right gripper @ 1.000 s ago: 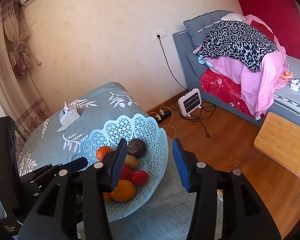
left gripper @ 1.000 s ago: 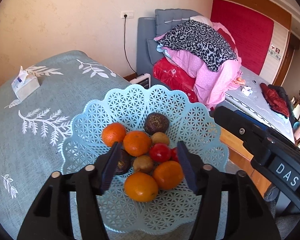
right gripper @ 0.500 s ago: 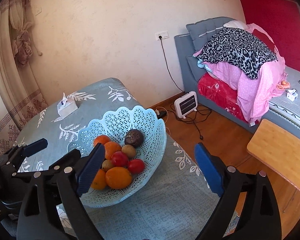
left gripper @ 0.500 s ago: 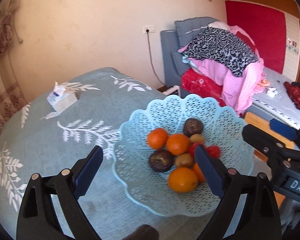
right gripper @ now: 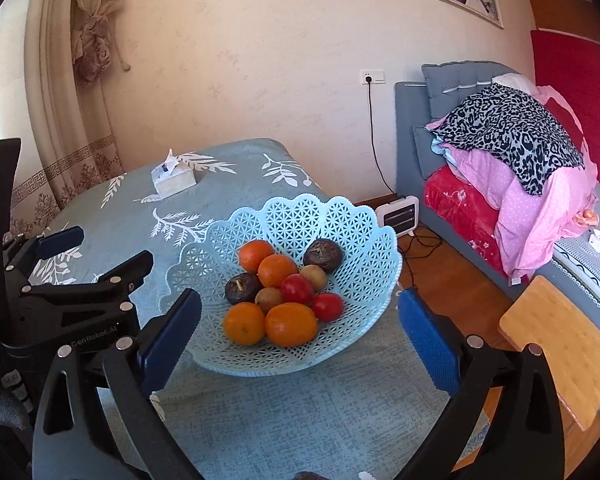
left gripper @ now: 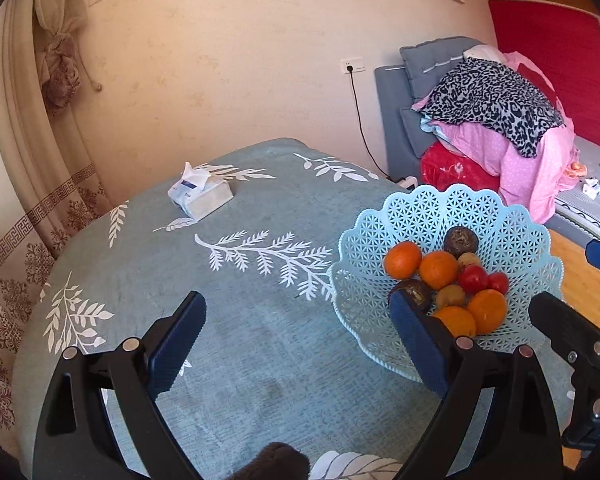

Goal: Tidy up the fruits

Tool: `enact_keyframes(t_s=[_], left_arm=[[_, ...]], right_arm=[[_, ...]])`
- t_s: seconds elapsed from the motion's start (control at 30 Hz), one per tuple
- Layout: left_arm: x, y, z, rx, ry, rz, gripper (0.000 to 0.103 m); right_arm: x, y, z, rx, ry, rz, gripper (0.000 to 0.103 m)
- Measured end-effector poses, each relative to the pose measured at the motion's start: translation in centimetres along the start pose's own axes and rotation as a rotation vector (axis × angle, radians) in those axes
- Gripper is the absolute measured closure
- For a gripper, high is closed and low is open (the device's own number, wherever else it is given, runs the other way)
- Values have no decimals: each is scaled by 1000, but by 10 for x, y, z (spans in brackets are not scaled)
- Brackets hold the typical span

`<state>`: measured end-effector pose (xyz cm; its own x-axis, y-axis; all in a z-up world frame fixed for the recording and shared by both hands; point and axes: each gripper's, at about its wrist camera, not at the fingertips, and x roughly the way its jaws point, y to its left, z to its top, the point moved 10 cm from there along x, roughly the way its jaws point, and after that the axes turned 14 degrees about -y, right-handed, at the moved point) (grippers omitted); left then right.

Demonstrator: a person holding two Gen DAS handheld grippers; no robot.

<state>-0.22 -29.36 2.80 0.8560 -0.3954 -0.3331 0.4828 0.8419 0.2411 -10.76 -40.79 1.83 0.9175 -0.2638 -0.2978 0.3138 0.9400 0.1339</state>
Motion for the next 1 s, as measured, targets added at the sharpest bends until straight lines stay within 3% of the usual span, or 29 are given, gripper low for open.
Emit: enact_keyframes(t_s=[0.33, 1.0], left_arm=[[-8, 6, -8, 34, 4, 38, 11], [-4, 3, -14, 64, 19, 53, 11]], right_arm=[[3, 28, -10, -91, 25, 35, 3], [10, 22, -18, -66, 54, 25, 3]])
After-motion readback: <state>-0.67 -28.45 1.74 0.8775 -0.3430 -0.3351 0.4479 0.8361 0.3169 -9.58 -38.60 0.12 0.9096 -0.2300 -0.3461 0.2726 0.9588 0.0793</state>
